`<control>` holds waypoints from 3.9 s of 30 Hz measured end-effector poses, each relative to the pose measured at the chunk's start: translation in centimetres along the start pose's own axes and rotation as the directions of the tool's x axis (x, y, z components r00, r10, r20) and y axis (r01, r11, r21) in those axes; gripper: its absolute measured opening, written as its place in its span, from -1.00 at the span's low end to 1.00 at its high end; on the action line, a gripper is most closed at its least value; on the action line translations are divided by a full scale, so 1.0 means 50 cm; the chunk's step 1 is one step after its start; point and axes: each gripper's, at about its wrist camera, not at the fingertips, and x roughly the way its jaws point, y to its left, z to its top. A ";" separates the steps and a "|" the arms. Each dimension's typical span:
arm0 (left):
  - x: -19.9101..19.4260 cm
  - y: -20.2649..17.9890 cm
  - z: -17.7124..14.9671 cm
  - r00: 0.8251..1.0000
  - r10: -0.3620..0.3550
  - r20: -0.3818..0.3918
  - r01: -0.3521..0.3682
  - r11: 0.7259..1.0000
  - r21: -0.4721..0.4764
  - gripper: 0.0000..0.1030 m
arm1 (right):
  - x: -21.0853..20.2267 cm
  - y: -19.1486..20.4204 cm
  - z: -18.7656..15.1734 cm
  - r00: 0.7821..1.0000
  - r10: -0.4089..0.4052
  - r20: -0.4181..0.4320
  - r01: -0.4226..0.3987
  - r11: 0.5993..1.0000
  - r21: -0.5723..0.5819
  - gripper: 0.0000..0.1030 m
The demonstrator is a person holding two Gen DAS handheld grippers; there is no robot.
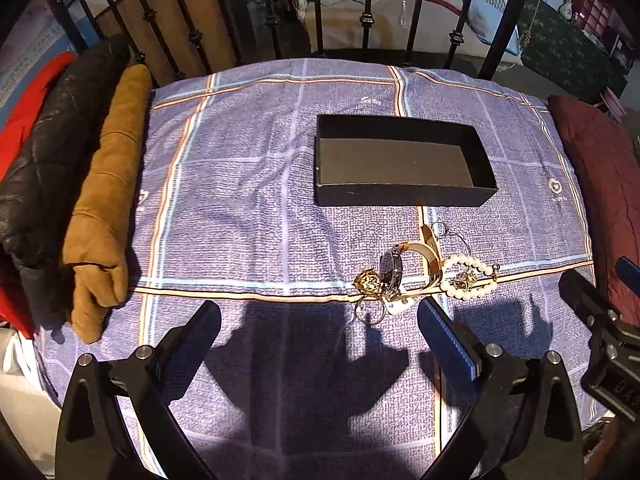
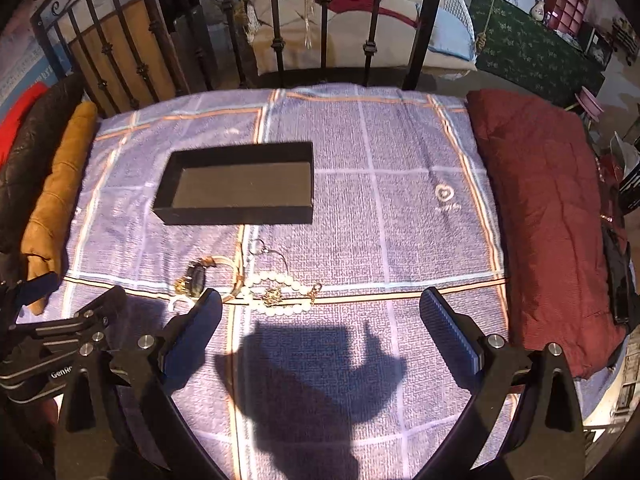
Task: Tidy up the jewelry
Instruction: 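Lower the right tool to the pearl bracelet and grasp it, then carry the pearl bracelet into the black box and open the right tool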
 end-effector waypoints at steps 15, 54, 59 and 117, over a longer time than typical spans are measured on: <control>0.179 -0.054 0.029 0.998 0.063 -0.024 -0.061 0.995 0.074 0.87 | 0.206 -0.020 -0.025 0.995 -0.052 -0.086 0.052 0.999 -0.005 0.89; 0.022 -0.004 0.067 0.980 -0.197 -0.022 0.197 0.980 0.016 -0.73 | 0.048 0.030 0.038 0.964 0.265 -0.016 -0.265 0.964 -0.032 -0.91; 0.004 -0.016 0.066 0.980 -0.195 -0.031 0.196 0.980 0.032 -0.86 | 0.012 0.030 0.052 0.965 0.261 0.013 -0.260 0.964 -0.048 -0.91; 0.078 0.020 0.227 0.993 -0.119 -0.015 0.119 0.993 0.012 0.36 | 0.124 0.029 0.209 0.985 0.171 0.036 -0.167 0.982 -0.082 0.15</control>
